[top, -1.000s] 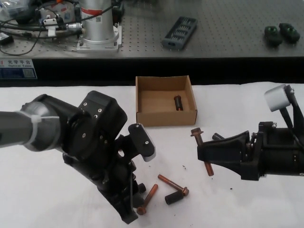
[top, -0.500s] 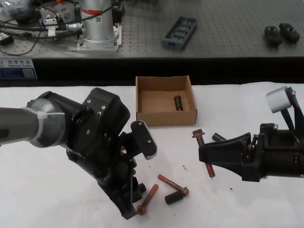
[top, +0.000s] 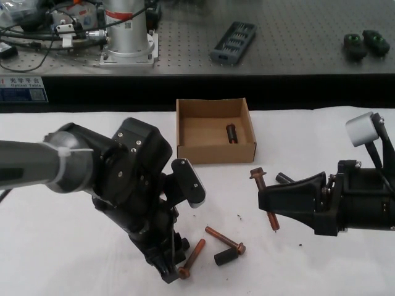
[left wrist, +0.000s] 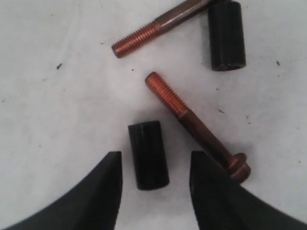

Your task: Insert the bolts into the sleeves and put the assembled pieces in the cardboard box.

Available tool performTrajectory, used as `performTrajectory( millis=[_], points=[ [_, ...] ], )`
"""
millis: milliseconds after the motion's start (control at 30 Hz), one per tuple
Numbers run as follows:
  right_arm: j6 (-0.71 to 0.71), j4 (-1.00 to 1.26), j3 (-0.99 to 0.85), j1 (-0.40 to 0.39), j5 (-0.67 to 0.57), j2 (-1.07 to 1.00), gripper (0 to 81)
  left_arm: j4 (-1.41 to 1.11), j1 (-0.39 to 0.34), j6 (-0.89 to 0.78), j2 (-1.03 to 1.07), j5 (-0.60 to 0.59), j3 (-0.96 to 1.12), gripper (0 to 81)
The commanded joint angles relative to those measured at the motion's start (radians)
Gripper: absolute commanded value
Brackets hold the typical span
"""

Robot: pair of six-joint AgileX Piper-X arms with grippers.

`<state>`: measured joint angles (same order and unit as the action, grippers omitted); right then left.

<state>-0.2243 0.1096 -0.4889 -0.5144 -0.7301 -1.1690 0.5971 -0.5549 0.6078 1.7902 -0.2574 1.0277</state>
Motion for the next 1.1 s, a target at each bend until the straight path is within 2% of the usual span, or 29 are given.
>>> performTrajectory(
  millis=[0,467,967,1067],
  points=[
    [0.001,0.017,-0.002,0.007,-0.013,0.013,2.9,0.006,-0.006,-0.033,0.033,0.001,0.034,32.9],
    [0.001,0.017,-0.002,0.007,-0.013,0.013,2.9,0.067,-0.005,-0.048,0.069,0.006,0.058,31.9],
    [0.001,0.017,-0.002,0.007,-0.013,0.013,2.9,0.088,-0.006,-0.088,0.069,0.022,0.058,13.6],
    [0.001,0.016,-0.002,0.007,-0.003,0.013,2.9,0.061,-0.006,-0.19,0.069,-0.046,0.058,10.2]
  ],
)
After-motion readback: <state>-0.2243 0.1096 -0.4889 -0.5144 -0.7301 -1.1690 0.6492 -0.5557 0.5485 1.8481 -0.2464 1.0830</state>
